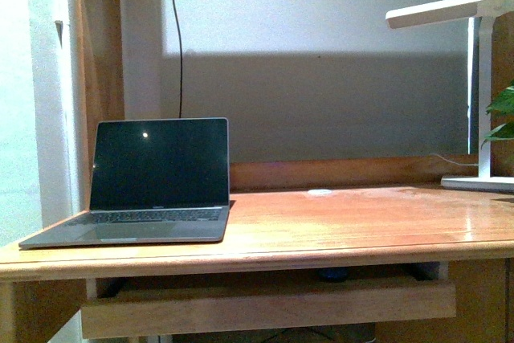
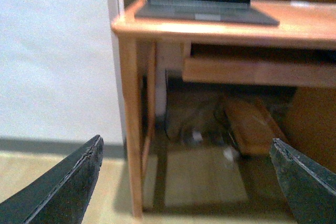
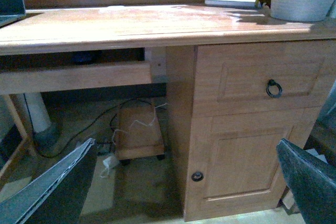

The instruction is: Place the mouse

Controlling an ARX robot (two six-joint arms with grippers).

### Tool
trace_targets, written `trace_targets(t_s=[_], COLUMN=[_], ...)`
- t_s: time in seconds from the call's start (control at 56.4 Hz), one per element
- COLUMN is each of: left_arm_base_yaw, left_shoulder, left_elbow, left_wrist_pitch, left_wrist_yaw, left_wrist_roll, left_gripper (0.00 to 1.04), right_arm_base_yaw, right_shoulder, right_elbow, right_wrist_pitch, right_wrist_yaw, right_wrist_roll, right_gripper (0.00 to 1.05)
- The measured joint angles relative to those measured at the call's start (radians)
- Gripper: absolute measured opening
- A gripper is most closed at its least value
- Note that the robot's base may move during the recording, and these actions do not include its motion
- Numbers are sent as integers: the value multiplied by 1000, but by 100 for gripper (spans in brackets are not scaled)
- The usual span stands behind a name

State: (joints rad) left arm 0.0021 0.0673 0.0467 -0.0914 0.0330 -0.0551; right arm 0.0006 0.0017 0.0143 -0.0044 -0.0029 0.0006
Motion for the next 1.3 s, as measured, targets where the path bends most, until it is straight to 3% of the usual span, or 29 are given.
trace_targets(t_s=[0.106, 0.231, 0.302, 0.39, 0.515, 0.639, 0.994, 1.295], left_arm_base_yaw=[105, 134, 127, 116, 106, 100, 76, 107], left_shoulder=[289, 538, 713, 998, 1305, 1515, 1885, 2111], left_elbow=[78, 159, 185, 219, 305, 399, 635, 908], left_wrist_pitch=[93, 277, 417, 640, 891, 1041, 1174, 1162], left_wrist_yaw=[167, 214, 235, 294, 349, 407, 536, 564], left_wrist_roll=[3, 181, 399, 819, 1192, 1369, 1508, 1545], left_gripper=[97, 97, 97, 97, 97, 97, 97, 97], right_arm_base_yaw=[0, 0, 0, 0, 0, 0, 0, 0], right_shoulder=[0, 0, 0, 0, 0, 0, 0, 0], right_elbow=[0, 0, 0, 0, 0, 0, 0, 0], right_wrist_pitch=[0, 0, 0, 0, 0, 0, 0, 0], right_wrist_yaw=[0, -1, 0, 0, 0, 0, 0, 0], right_wrist_roll=[0, 0, 0, 0, 0, 0, 0, 0], right_gripper=[104, 104, 104, 104, 104, 104, 104, 104])
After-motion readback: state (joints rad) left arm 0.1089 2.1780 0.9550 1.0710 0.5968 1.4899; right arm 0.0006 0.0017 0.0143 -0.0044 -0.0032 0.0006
